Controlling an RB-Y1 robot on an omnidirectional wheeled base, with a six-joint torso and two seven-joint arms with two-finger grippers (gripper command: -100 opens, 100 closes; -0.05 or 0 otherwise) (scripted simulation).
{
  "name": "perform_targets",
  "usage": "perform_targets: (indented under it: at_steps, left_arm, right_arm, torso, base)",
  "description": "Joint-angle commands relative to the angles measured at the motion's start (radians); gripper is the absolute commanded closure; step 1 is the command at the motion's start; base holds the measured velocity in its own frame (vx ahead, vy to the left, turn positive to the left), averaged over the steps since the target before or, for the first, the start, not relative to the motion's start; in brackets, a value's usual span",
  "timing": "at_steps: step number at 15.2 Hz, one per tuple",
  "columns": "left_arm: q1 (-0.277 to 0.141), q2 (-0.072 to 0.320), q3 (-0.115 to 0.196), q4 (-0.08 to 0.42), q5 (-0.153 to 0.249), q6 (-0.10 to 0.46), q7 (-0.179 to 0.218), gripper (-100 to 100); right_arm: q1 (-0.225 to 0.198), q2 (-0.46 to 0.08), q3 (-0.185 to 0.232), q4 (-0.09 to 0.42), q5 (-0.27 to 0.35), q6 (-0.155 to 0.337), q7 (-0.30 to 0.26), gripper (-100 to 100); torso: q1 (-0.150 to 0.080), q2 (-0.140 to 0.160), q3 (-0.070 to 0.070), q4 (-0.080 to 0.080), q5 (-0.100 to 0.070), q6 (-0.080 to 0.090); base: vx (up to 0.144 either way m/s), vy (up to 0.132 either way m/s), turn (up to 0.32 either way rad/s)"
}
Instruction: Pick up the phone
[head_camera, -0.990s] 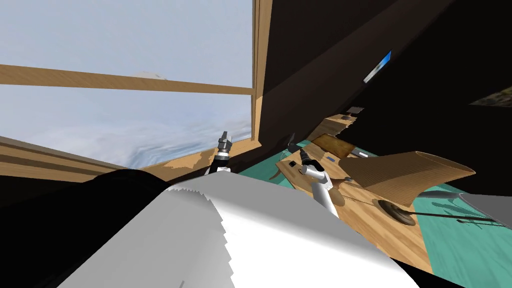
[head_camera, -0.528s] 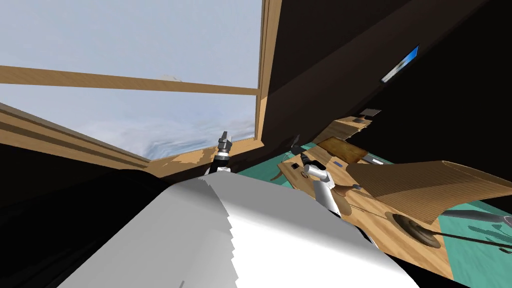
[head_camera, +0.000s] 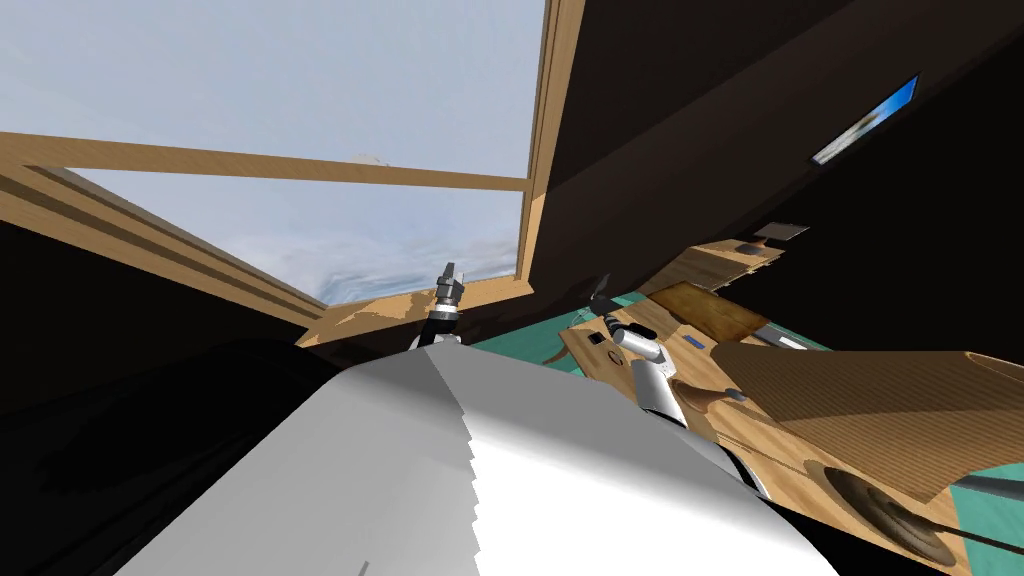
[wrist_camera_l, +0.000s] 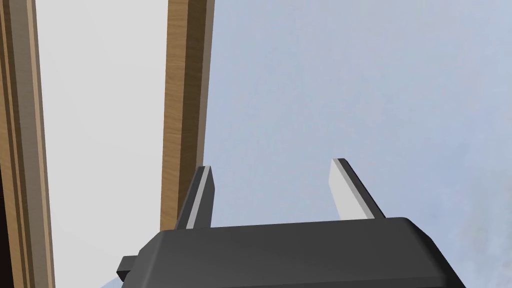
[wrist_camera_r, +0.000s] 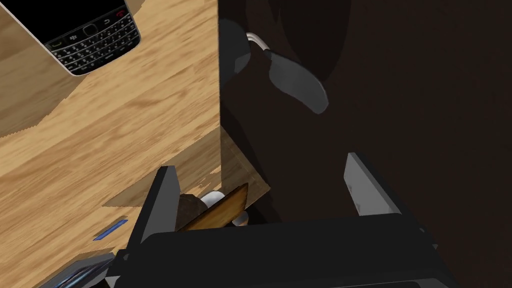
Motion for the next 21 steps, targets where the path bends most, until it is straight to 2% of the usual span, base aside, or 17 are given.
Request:
perform_targets:
  at_steps: [1,3,4,5,6,7,9,10,12,13,17,18,19,20,21]
  left_arm:
    - [0.000,0.000,0.000,0.000,0.000,0.000,0.000,0]
    - [0.000,0.000,0.000,0.000,0.000,0.000,0.000,0]
    - [0.000,0.000,0.000,0.000,0.000,0.000,0.000,0]
    - [0.000,0.000,0.000,0.000,0.000,0.000,0.000,0]
    - [0.000,0.000,0.000,0.000,0.000,0.000,0.000,0]
    - [0.000,0.000,0.000,0.000,0.000,0.000,0.000,0]
    - [0.000,0.000,0.000,0.000,0.000,0.000,0.000,0]
    - [0.000,0.000,0.000,0.000,0.000,0.000,0.000,0]
    - [0.000,0.000,0.000,0.000,0.000,0.000,0.000,0]
    - [0.000,0.000,0.000,0.000,0.000,0.000,0.000,0]
    - [0.000,0.000,0.000,0.000,0.000,0.000,0.000,0]
    - [0.000,0.000,0.000,0.000,0.000,0.000,0.000,0]
    - [0.000,0.000,0.000,0.000,0.000,0.000,0.000,0]
    - [0.000,0.000,0.000,0.000,0.000,0.000,0.000,0]
    - [0.000,0.000,0.000,0.000,0.000,0.000,0.000,0]
  right_arm:
    - [-0.007,-0.015,-0.004,0.050,-0.017,0.025,0.020,-100]
    - [-0.007,-0.015,-0.004,0.056,-0.017,0.025,0.020,-100]
    - [-0.028,-0.036,-0.019,0.093,-0.030,0.076,0.058,-100]
    - [-0.028,-0.036,-0.019,0.120,-0.030,0.076,0.058,-100]
    - [-0.028,-0.036,-0.019,0.126,-0.030,0.076,0.058,-100]
    - [-0.048,-0.058,-0.035,0.154,-0.042,0.118,0.094,-100]
    - [-0.048,-0.058,-0.035,0.194,-0.042,0.125,0.094,-100]
    - [-0.066,-0.080,-0.049,0.218,-0.053,0.169,0.128,-100]
    - [-0.066,-0.080,-0.049,0.261,-0.053,0.171,0.128,-100]
    - [-0.083,-0.102,-0.064,0.294,-0.063,0.211,0.160,-100]
    - [-0.083,-0.102,-0.064,0.326,-0.063,0.215,0.160,-100]
    - [-0.097,-0.123,-0.078,0.365,-0.072,0.256,0.190,-100]
    - [-0.097,-0.123,-0.078,0.388,-0.072,0.256,0.190,-100]
    - [-0.109,-0.144,-0.091,0.425,-0.080,0.283,0.218,-100]
    - [-0.109,-0.144,-0.091,0.422,-0.080,0.294,0.218,-100]
  torso:
    - [0.000,0.000,0.000,0.000,0.000,0.000]
    - [0.000,0.000,0.000,0.000,0.000,0.001]
    - [0.001,0.000,0.000,0.000,0.000,0.001]
    - [0.002,0.000,0.000,0.000,0.000,0.000]
    - [0.001,0.000,0.000,0.000,0.000,0.000]
    - [0.001,0.000,0.000,0.000,0.000,0.001]
    - [0.000,0.000,0.000,0.000,0.000,0.000]
    - [0.000,0.000,0.000,0.000,0.000,0.001]
    - [-0.001,-0.001,0.000,0.000,0.000,0.000]
    - [0.000,-0.001,-0.001,0.000,0.000,0.001]
    - [0.001,-0.001,-0.001,0.000,0.000,0.001]
    - [0.001,-0.001,-0.001,0.000,0.000,0.001]
    - [0.002,-0.001,-0.001,0.000,0.000,0.000]
    - [0.001,-0.001,-0.001,0.000,0.000,0.000]
    - [0.000,-0.001,-0.001,0.000,0.000,0.000]
  base:
    - [-0.012,-0.036,0.094]
    - [-0.005,-0.012,-0.029]
    - [-0.008,-0.006,0.222]
    - [-0.011,-0.023,0.313]
    - [-0.006,-0.030,0.120]
    - [-0.009,-0.028,0.193]
    - [-0.007,-0.033,0.169]
    - [-0.003,-0.040,0.194]
    - [-0.001,-0.036,0.167]
    - [0.001,-0.031,0.200]
    - [0.001,-0.023,0.086]
    - [-0.002,-0.007,0.192]
    - [0.002,-0.025,0.251]
    - [0.007,-0.044,0.298]
    - [0.007,-0.051,0.238]
